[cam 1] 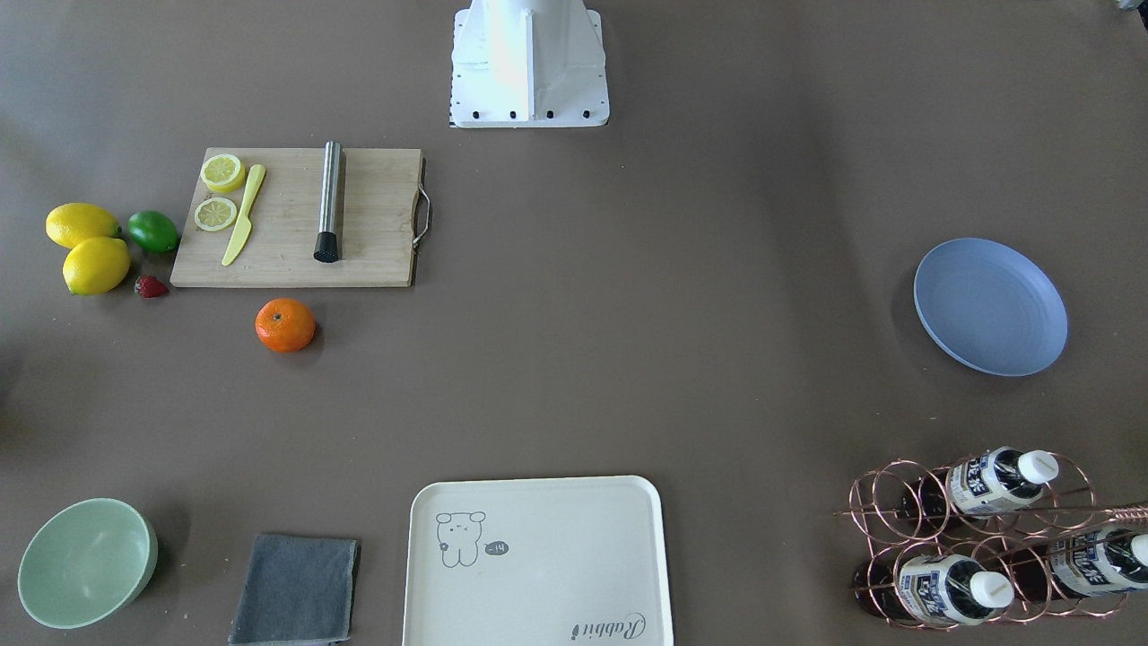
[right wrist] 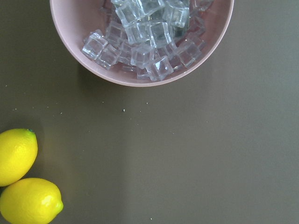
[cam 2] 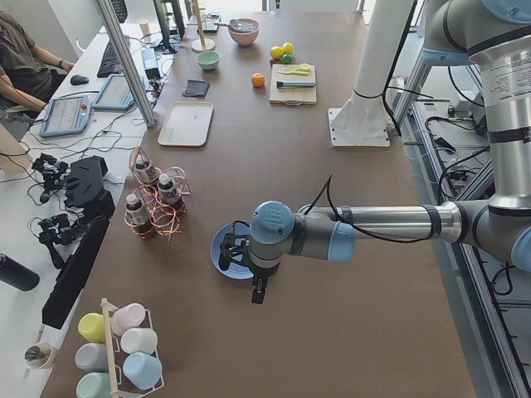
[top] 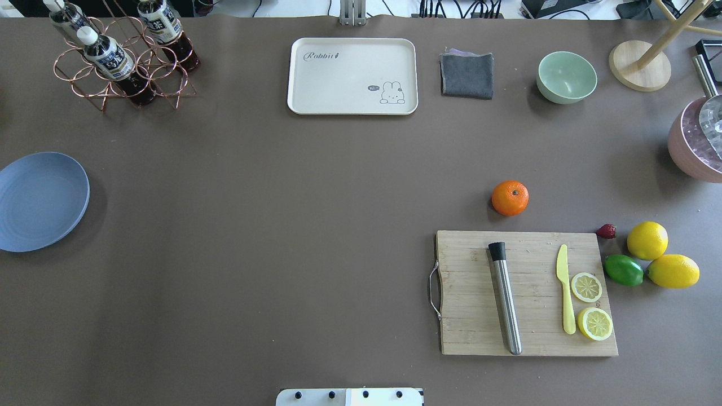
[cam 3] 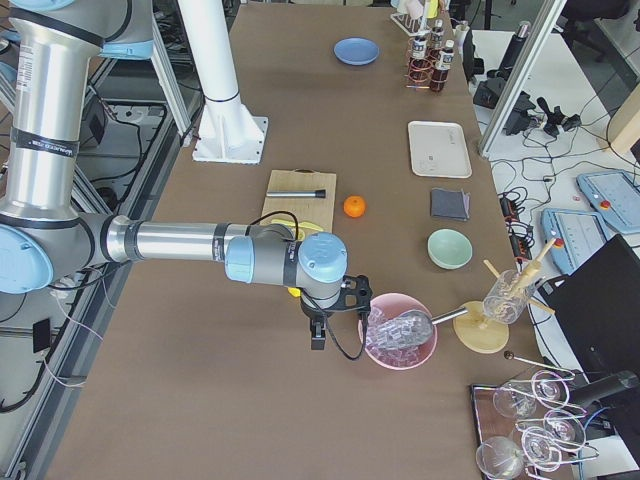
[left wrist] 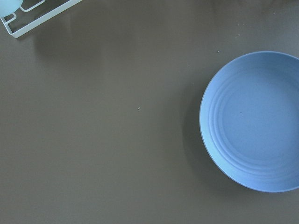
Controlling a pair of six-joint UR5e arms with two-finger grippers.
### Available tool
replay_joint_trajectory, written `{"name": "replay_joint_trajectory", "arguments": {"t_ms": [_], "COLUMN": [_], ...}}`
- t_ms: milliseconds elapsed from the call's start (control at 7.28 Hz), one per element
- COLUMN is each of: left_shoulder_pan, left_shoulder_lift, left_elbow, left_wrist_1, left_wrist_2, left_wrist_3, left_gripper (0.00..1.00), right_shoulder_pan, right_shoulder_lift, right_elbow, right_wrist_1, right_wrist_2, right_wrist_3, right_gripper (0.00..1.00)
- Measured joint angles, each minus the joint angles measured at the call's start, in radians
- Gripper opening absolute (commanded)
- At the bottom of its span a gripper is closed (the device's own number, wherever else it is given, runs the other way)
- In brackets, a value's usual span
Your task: Pick orange to plate
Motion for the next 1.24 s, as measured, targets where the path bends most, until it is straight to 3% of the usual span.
{"name": "replay_joint_trajectory", "arguments": {"t_ms": [1237], "left_shoulder_pan": [0.001], "left_shoulder_lift": [-0.003], "left_elbow": [0.003], "left_wrist_1": [0.03], "left_wrist_2": [-0.014], "left_wrist_3": [-0.01], "left_gripper": [0.97], "right_shoulder_pan": [0.0], "right_shoulder_lift": [0.0], "right_elbow": [0.003], "right_wrist_1": [0.0], "right_wrist_2": [0.002], "right_wrist_3": [0.005], "right_gripper": [1.0]}}
